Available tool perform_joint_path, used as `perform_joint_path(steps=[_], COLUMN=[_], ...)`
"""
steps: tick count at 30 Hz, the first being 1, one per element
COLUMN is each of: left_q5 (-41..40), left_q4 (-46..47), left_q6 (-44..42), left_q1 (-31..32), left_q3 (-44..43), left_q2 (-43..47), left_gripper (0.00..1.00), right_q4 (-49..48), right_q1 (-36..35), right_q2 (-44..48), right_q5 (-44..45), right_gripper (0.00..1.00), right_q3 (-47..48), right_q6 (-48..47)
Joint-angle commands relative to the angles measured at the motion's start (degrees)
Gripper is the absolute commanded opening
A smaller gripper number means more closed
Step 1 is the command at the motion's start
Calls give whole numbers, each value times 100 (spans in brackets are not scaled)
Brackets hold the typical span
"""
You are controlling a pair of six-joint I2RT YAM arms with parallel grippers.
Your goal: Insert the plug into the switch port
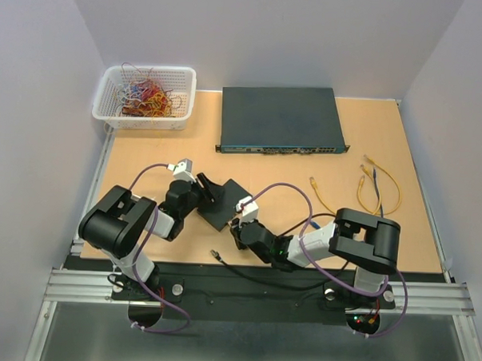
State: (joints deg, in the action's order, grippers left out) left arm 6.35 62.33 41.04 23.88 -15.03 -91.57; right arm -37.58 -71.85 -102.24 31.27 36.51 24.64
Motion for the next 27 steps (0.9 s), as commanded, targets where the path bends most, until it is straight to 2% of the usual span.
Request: perform_joint_path(steps=[1, 14, 27], left_q5=[516, 824, 877], left_q4=[-529, -247, 122], left_q6=[124, 54, 177], left_q1=[99, 126, 451], left_q3=[290, 386, 650], left_q2=[-212, -291, -423], left_gripper=[61, 59, 59], right_q4=[-1198, -1366, -1427], right_q1=[84, 110, 163], right_q2=[107, -165, -613], right_q5=[-129, -586, -726], right_gripper=[1, 0, 1], right_q3=[23, 400, 954], right_q6=[-117, -1084, -1680])
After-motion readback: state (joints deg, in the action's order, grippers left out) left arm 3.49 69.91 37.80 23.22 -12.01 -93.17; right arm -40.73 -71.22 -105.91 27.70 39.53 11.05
